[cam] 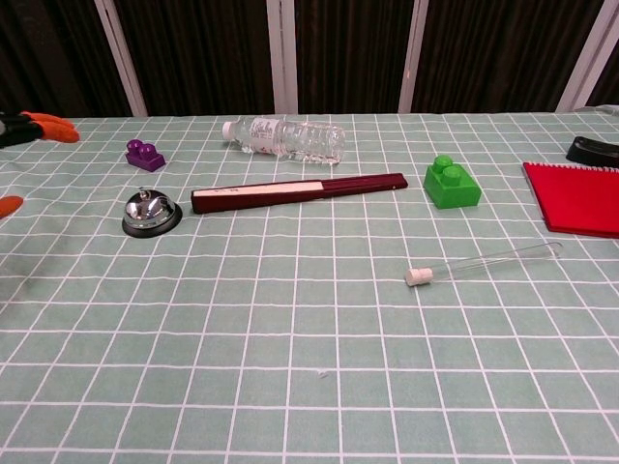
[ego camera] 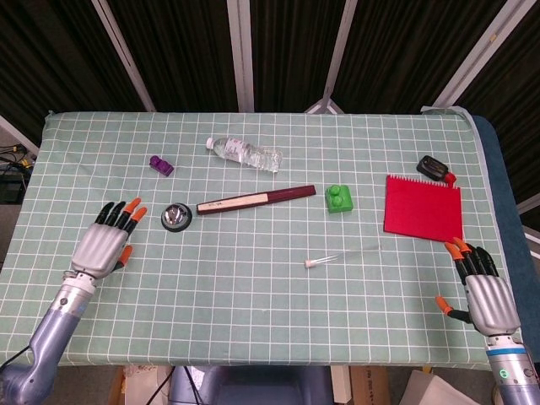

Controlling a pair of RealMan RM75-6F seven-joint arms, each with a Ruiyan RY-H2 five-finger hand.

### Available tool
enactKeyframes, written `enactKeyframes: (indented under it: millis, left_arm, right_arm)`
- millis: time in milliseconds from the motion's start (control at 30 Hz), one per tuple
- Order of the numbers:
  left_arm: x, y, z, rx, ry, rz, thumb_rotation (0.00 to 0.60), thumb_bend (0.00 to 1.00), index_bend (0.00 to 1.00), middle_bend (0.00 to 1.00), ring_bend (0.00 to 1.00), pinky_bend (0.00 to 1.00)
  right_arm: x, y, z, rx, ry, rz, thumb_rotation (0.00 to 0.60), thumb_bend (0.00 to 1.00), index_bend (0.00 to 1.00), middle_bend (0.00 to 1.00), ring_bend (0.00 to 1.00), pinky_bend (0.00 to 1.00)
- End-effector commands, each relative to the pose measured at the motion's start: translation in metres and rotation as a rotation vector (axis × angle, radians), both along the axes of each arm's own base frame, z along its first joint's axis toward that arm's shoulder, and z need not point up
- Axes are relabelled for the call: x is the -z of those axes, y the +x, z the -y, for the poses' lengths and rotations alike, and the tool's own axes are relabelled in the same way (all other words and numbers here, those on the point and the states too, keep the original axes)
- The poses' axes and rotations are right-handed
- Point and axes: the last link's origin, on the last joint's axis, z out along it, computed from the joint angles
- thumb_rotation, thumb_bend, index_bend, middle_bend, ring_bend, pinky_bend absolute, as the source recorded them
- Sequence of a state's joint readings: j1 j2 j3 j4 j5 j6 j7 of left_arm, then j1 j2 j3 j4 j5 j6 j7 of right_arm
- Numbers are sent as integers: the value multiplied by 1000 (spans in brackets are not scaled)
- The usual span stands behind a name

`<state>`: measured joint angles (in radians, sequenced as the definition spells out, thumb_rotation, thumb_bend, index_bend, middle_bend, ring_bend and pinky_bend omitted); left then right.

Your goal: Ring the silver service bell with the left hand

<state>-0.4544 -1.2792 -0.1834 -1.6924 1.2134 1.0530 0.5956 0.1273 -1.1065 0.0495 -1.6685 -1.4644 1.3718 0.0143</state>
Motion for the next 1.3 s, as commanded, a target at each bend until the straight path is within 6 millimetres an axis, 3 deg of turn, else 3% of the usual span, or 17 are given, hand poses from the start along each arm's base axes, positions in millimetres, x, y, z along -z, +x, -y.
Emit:
enactKeyframes:
  millis: [33,433,833,1100,1300]
  left_arm:
    - [20,14,-18,3,-28,-24,600,639,0,0,0,0]
    - [64,25,-40,-59,-65,-48,600,640,0,0,0,0]
    - [89,0,-41,-156,-98,-93,600,646,0,0,0,0]
    - [84,9,-45,-110,-75,-89,600,646,0,0,0,0]
    - [63,31,-52,-47,-5,-8,600,632,0,0,0,0]
  right_arm:
    - [0,0,0,2,3,4,600,289,0,0,0,0]
    - [-1,0,1,7,6,25,600,288,0,0,0,0]
    - [-1,0,0,3,5,36,600,289,0,0,0,0]
    - [-1,0,0,0,0,37,600,289,0,0,0,0]
    - [-2,0,0,1,-2,38,600,287,0,0,0,0]
